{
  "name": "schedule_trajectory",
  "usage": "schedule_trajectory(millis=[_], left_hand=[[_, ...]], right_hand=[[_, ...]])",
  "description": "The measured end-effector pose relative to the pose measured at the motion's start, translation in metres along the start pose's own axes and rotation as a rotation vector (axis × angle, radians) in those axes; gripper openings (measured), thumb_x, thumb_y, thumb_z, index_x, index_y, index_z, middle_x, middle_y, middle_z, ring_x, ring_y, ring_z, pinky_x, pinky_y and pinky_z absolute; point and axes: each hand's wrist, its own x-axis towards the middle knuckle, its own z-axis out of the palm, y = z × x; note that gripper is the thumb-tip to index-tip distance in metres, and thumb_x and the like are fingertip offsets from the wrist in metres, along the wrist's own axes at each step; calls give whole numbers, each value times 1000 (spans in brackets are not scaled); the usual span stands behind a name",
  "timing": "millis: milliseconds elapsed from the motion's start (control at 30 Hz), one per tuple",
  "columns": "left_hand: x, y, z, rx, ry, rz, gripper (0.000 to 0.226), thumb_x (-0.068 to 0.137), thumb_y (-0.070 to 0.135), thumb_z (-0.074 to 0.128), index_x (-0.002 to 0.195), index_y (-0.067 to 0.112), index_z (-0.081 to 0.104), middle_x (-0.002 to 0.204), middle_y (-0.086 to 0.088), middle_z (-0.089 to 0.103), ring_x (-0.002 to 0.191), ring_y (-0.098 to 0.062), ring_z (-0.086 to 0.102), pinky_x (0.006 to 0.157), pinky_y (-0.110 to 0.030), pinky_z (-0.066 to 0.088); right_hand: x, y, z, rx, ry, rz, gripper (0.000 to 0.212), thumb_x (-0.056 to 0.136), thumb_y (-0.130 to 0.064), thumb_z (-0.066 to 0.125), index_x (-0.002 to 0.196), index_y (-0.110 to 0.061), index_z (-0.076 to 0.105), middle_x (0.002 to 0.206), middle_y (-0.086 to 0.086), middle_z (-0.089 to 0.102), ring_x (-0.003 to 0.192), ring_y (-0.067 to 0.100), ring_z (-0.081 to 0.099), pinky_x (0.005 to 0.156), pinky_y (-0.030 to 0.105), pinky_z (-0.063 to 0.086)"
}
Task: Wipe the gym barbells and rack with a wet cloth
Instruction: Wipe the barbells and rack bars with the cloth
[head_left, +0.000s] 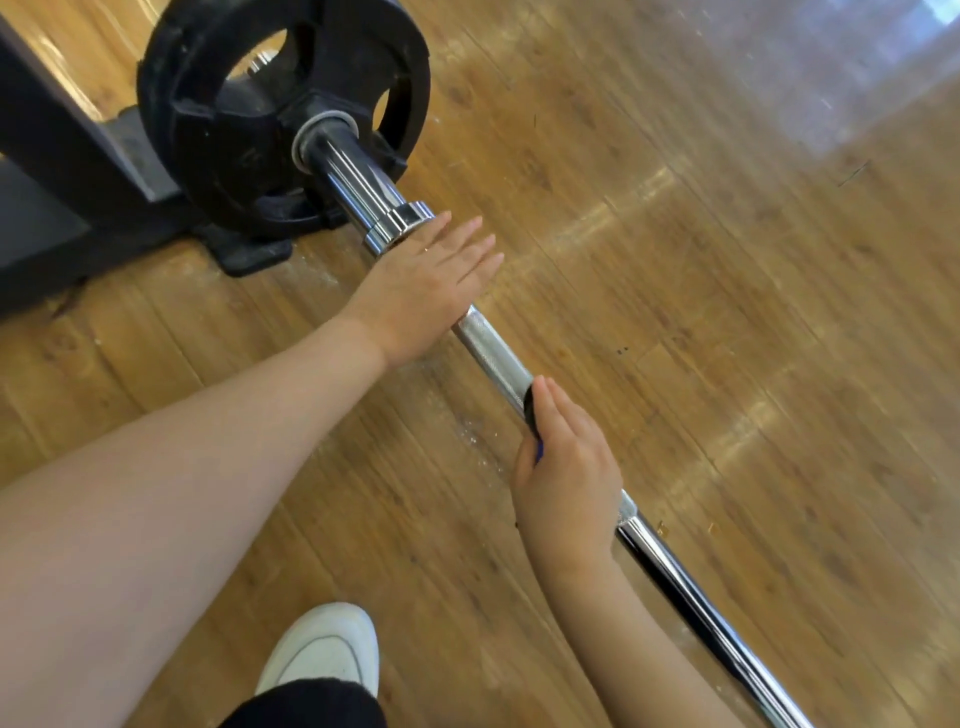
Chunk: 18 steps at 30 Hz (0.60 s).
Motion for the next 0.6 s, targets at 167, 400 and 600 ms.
schedule_trajectory(millis=[167, 400, 600], left_hand=[[15, 12, -6, 136, -146, 44, 55, 92, -2, 30, 146, 8, 29, 155, -10, 23, 145, -27, 10, 117, -38, 2], [36, 8, -22, 160, -486, 121, 60, 94, 1, 43, 148, 13, 22, 158, -3, 15, 146, -22, 4, 117, -36, 4], [33, 10, -22, 151, -463, 104, 64, 94, 1, 43, 150, 12, 15, 158, -4, 10, 146, -23, 1, 117, -37, 4]], right_hand=[[25, -21, 2, 127, 37, 93, 38, 75, -1, 58, 112, 1, 67, 114, 13, 67, 105, 28, 65, 88, 31, 44], [38, -28, 16, 45, -112, 78, 42, 71, 5, 66, 112, -4, 66, 97, 4, 70, 85, 27, 64, 58, 23, 36], [-1, 7, -5, -10, -26, 63, 54, 54, 11, 82, 105, -1, 70, 99, 11, 72, 84, 27, 70, 66, 32, 55]])
